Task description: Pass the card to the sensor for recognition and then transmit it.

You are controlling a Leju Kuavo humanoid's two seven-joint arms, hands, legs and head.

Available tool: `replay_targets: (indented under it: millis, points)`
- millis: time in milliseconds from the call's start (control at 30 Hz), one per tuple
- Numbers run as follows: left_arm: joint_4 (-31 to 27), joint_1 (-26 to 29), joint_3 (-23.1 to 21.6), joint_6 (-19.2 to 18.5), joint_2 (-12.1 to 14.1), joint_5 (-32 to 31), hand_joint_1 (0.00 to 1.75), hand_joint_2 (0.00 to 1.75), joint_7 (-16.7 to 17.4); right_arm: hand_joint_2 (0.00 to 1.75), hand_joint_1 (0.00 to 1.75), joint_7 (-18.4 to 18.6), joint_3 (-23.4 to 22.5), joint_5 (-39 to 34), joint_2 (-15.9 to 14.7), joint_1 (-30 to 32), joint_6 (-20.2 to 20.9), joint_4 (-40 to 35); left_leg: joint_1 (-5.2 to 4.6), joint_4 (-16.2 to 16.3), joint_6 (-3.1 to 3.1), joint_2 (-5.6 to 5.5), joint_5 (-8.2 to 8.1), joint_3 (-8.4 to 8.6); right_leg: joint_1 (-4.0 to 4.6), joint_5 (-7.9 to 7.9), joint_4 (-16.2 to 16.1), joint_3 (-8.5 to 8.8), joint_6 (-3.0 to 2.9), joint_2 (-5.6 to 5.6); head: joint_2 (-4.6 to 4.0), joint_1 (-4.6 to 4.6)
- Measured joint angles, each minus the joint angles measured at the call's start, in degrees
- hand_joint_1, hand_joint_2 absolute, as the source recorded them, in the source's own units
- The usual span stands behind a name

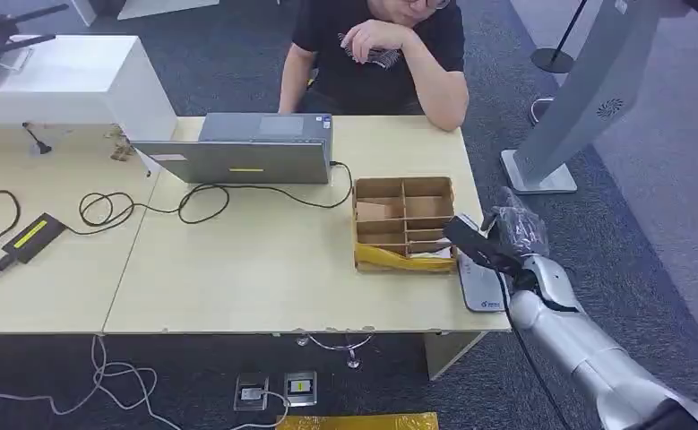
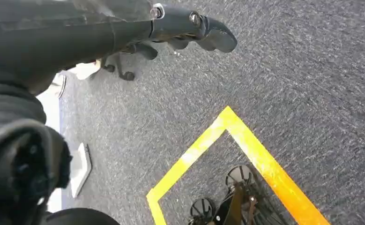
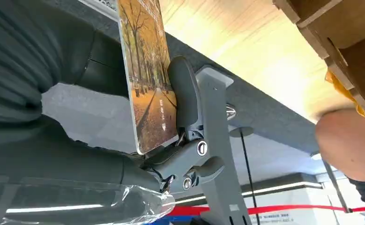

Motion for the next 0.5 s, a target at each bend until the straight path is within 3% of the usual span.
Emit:
replay_targets:
  millis: [500]
  points:
    - [0.0,0.18,-1.99,0.0,0.35,-3.52,0.0,0.0,1.84,1.75,1.75,0.7,0.94,-0.81,0.39,0.02,1.18,1.79,0.0,0.0,0.0,0.01,0.0,0.0,0.0,0.0,0.0,-0.01,0.0,0.0,0.02,0.0]
